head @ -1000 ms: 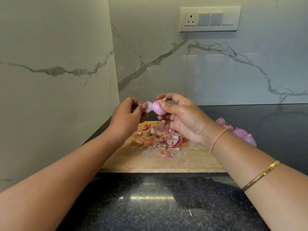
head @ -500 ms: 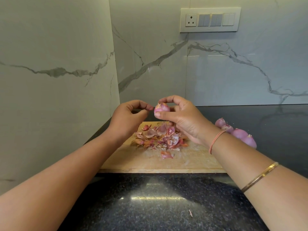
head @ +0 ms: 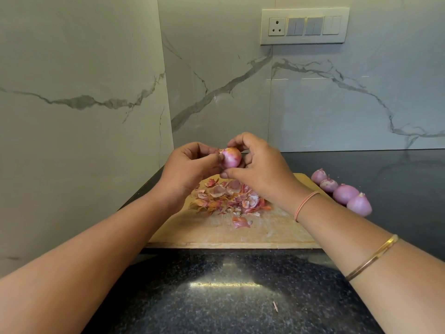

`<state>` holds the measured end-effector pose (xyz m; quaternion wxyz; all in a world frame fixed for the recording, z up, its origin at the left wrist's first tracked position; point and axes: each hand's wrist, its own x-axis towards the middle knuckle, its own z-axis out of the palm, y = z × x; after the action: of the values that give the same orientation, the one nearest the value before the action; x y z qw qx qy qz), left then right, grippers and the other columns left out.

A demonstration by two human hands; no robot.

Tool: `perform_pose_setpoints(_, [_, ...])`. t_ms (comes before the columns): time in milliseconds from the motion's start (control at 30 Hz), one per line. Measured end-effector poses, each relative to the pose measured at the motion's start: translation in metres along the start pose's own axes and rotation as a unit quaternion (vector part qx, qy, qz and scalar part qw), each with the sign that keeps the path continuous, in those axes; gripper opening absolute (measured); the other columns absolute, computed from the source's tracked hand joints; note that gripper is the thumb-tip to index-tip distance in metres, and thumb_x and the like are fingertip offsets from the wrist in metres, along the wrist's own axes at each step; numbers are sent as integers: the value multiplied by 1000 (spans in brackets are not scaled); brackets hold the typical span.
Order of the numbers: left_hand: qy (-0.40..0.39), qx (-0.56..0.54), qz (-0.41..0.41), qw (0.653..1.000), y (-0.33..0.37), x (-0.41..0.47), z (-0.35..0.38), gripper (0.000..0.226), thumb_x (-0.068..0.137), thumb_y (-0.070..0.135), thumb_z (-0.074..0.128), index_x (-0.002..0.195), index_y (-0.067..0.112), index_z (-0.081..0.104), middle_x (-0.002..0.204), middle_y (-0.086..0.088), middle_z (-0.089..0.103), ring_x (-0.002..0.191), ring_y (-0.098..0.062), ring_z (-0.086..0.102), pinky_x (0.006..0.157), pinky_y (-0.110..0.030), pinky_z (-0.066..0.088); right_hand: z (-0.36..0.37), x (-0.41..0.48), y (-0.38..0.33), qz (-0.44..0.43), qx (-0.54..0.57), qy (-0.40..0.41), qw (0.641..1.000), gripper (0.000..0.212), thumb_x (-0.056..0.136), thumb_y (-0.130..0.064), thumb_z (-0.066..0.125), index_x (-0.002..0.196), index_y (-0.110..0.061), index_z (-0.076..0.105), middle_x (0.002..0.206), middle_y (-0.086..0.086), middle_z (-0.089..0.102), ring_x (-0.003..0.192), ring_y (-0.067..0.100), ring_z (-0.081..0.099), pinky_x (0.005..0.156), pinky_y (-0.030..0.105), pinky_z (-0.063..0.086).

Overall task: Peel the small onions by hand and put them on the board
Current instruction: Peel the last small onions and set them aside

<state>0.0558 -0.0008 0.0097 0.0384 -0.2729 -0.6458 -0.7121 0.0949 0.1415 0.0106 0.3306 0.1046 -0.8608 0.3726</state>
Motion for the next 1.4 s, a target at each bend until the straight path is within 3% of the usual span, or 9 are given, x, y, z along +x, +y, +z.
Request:
perform_pose_setpoints(100, [8,-17,-19,1000,1,0,1,13,83,0,64,72,6,59,77,-10,66,71,-17,69,71,-23,58,1,-3,-4,-30,-37,7,999,44,70,-11,82,106,-16,56,96,5,60,74,17,57,65,23,49])
perform_pose_setpoints(267, [21,-20,-7,1000,1,1,1,16,83,-2,62,69,6,60,70,-6,66,71,-17,69,72,-23,58,0,-7,-10,-65,-85,18,994,42,73,-13,80,106,-15,54,102,-3,50,71,5,48,59,7,38])
perform_pose_setpoints(467, [29,-24,-16,999,-2,1,1,14,86,0,60,74,6,63,75,-6,69,72,-15,70,71,-22,57,1,-7,-9,-56,-85,20,995,42,72,-16,81,98,-22,48,99,-4,50,66,-1,45,53,4,35])
perform_pose_setpoints(667, [11,-43,-11,999,0,-1,2,10,87,2,60,78,6,65,78,-6,70,73,-14,69,71,-21,57,-1,-5,-8,-50,-73,27,996,39,74,-17,79,99,-19,49,100,-1,52,66,1,45,52,3,36])
perform_pose_setpoints(767, [18,-26,-1,999,0,-1,2,15,86,0,61,73,7,64,77,-7,68,72,-15,69,68,-20,56,0,-6,-9,-61,-97,30,993,39,75,-17,78,104,-14,52,99,-1,49,76,9,48,56,1,37])
perform_pose_setpoints(867, [24,-17,5,1000,-1,1,2,19,84,-2,61,68,8,63,72,-6,68,71,-17,68,68,-23,56,1,-6,-9,-67,-104,34,992,40,73,-16,79,103,-13,52,97,-2,47,76,11,48,59,3,36])
perform_pose_setpoints(1100, [48,36,22,998,-2,2,1,17,82,-2,62,69,9,62,72,-7,65,72,-20,66,75,-31,58,2,-6,-10,-67,-80,22,994,42,71,-15,81,95,-20,47,95,-1,52,64,-1,44,53,6,36])
perform_pose_setpoints(1233, [45,6,3,999,-2,3,1,18,86,0,59,70,8,61,73,-8,65,69,-17,66,73,-26,57,0,-4,-8,-30,-16,10,999,42,71,-17,82,97,-21,50,86,1,60,70,12,56,55,11,39])
perform_pose_setpoints(1400, [21,-68,-10,997,1,2,3,10,88,4,60,80,7,65,76,-7,69,69,-14,68,73,-26,58,0,-2,-5,-11,19,29,999,42,70,-18,83,97,-20,51,94,6,64,73,19,63,57,19,46])
